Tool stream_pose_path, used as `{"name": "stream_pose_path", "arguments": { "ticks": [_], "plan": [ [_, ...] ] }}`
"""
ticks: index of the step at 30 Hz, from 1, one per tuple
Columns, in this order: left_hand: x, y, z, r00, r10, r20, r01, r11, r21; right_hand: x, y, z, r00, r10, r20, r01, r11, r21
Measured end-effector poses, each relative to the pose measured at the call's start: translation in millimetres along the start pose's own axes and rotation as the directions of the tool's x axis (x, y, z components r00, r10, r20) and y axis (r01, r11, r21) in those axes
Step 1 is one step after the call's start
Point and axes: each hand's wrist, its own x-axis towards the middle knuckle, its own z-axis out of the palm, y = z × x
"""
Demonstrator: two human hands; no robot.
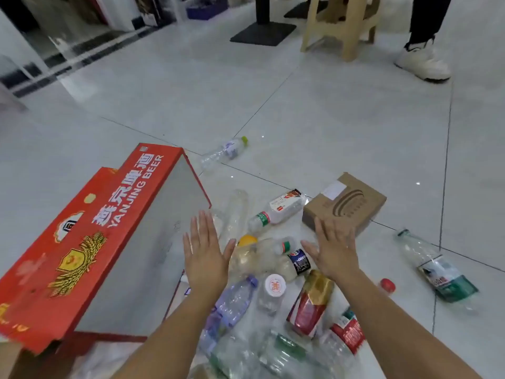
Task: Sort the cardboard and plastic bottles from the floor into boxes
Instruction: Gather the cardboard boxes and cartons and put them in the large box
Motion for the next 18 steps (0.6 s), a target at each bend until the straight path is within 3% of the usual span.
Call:
{"name": "stream_pose_path", "arguments": {
  "ticks": [10, 15, 18],
  "plan": [
    [8, -11, 24, 0.989, 0.099, -0.11, -0.083, 0.987, 0.137, 40, -4, 23, 0.97, 0.108, 0.22, -0.121, 0.992, 0.046],
    [12, -1, 30, 0.992, 0.109, -0.063, -0.099, 0.984, 0.147, 37, -1, 22, 0.992, 0.098, 0.076, -0.1, 0.994, 0.03],
    [11, 3, 30, 0.991, 0.102, -0.082, -0.089, 0.985, 0.151, 35, -1, 21, 0.993, 0.1, 0.066, -0.099, 0.995, -0.012]
  ]
}}
